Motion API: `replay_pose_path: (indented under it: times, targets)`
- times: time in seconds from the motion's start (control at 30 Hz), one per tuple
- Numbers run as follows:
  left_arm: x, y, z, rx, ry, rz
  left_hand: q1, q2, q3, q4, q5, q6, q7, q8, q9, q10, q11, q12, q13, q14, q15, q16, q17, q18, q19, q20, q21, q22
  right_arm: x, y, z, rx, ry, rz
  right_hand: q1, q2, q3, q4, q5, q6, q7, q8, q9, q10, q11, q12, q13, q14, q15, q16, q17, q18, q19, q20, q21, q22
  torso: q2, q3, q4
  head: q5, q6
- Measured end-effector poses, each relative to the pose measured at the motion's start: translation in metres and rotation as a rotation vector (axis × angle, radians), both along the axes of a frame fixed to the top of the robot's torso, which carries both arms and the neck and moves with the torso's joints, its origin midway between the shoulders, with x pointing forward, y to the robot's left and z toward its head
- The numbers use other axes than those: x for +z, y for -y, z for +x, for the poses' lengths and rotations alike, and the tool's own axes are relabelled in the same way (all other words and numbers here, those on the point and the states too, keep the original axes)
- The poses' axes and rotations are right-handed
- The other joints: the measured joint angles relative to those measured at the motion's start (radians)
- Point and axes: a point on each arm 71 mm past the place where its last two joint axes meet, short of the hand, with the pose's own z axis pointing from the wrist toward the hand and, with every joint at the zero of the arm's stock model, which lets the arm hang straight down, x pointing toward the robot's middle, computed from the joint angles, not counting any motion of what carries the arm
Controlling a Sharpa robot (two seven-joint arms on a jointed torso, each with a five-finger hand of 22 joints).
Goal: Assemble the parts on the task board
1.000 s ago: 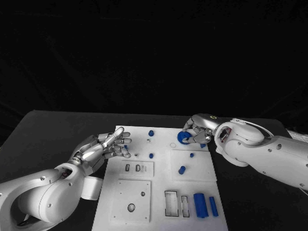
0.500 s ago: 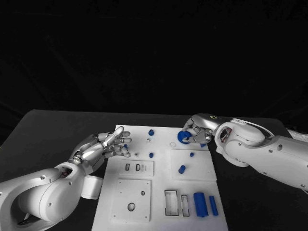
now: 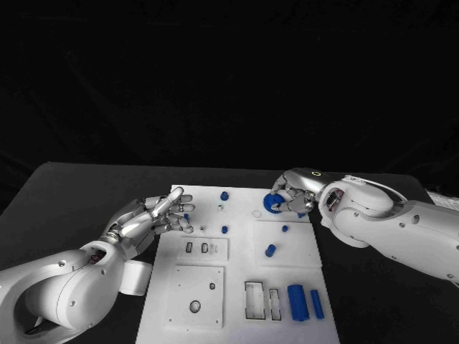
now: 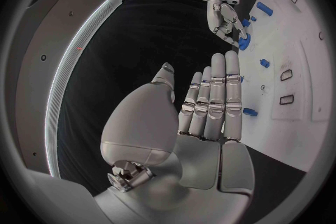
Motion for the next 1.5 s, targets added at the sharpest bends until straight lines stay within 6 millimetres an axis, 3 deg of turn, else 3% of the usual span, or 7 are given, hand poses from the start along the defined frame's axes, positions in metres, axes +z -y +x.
replay_pose_path:
  times: [0.2, 0.43, 0.63, 0.87, 1.2, 1.5]
  targets:
    - [0.0, 0.0, 0.0, 0.001, 0.0, 0.001, 0.004, 0.004, 0.0, 0.0, 0.0, 0.0, 0.0, 0.0, 0.0, 0.0, 0.0, 0.0, 0.001, 0.0, 0.0, 0.0, 0.0, 0.0, 0.0, 0.0, 0.0, 0.0, 0.001, -0.001, 0.0, 0.004, 0.007, -0.005, 0.004, -0.004, 0.029, -0.024, 0.06, 0.02, -0.002, -0.006, -0.003, 0.0, 0.0, 0.005, 0.0, 0.0, 0.0, 0.0, 0.0, 0.0, 0.003, -0.003, 0.004, 0.0, 0.0, -0.0001, 0.0006, 0.0, -0.002]
    - [0.0, -0.001, 0.0, 0.001, -0.001, 0.001, 0.004, 0.004, 0.0, 0.0, 0.0, 0.0, 0.0, 0.0, 0.0, 0.0, 0.0, 0.0, 0.001, 0.0, 0.0, 0.0, 0.001, 0.0, 0.0, 0.0, 0.0, 0.0, 0.002, -0.006, -0.003, 0.018, 0.031, 0.006, 0.006, -0.006, 0.09, -0.031, 0.119, 0.046, 0.004, 0.006, -0.003, 0.002, -0.012, 0.024, 0.0, 0.004, -0.004, 0.004, 0.0, 0.0, 0.007, -0.007, 0.008, 0.0, 0.0, -0.0013, 0.0006, 0.0, -0.003]
    - [0.0, -0.001, 0.0, 0.0, -0.002, 0.001, 0.004, 0.004, 0.0, 0.0, 0.0, 0.0, 0.0, 0.0, 0.0, 0.0, 0.0, 0.0, 0.001, 0.0, 0.0, 0.0, 0.001, 0.0, 0.0, 0.0, 0.0, 0.0, 0.0, -0.015, -0.008, 0.042, 0.044, 0.024, -0.017, -0.008, 0.106, -0.024, 0.119, 0.056, -0.001, 0.009, -0.002, 0.002, -0.013, 0.024, 0.0, 0.0, -0.008, 0.008, 0.001, 0.0, 0.007, -0.007, 0.008, 0.0, 0.0, -0.0017, 0.0014, 0.002, -0.003]
    - [0.0, -0.001, 0.0, -0.001, -0.002, 0.001, 0.004, 0.004, 0.0, 0.0, 0.0, 0.0, 0.0, 0.0, 0.0, 0.0, 0.0, 0.0, 0.001, 0.0, 0.0, 0.0, 0.001, 0.0, 0.0, 0.0, 0.0, 0.0, 0.012, -0.036, -0.017, 0.094, 0.083, 0.059, -0.026, -0.007, 0.107, -0.023, 0.119, 0.06, -0.005, 0.01, -0.001, 0.002, -0.013, 0.024, 0.0, 0.0, -0.008, 0.008, 0.001, 0.0, 0.007, -0.007, 0.008, 0.0, 0.0, -0.0019, 0.0023, 0.006, 0.0]
    - [0.0, 0.001, -0.001, -0.005, -0.003, -0.001, 0.004, 0.004, 0.0, 0.0, 0.0, 0.0, 0.0, 0.0, 0.0, 0.0, 0.0, 0.0, 0.001, 0.0, 0.0, 0.0, 0.001, 0.0, 0.0, 0.0, 0.0, 0.0, 0.023, -0.077, -0.032, 0.19, 0.126, 0.097, -0.034, -0.012, 0.116, -0.022, 0.118, 0.065, -0.01, 0.009, -0.001, 0.002, -0.013, 0.024, 0.0, 0.0, -0.008, 0.008, 0.001, 0.0, 0.004, -0.01, 0.008, 0.001, 0.0, -0.0013, 0.0024, 0.018, 0.002]
    - [0.0, 0.001, -0.001, -0.008, -0.004, -0.001, 0.004, 0.004, 0.003, -0.003, 0.0, 0.0, 0.0, 0.0, 0.0, 0.0, 0.0, 0.0, 0.001, 0.0, 0.0, -0.004, 0.0, 0.0, -0.004, 0.004, 0.0, 0.0, 0.023, -0.107, -0.029, 0.225, 0.145, 0.105, -0.038, -0.008, 0.118, -0.025, 0.112, 0.065, -0.011, 0.005, -0.001, 0.002, -0.012, 0.024, 0.0, 0.0, -0.007, 0.008, 0.0, 0.0, 0.003, -0.011, 0.008, 0.0, 0.001, -0.0013, 0.0017, 0.024, 0.002]
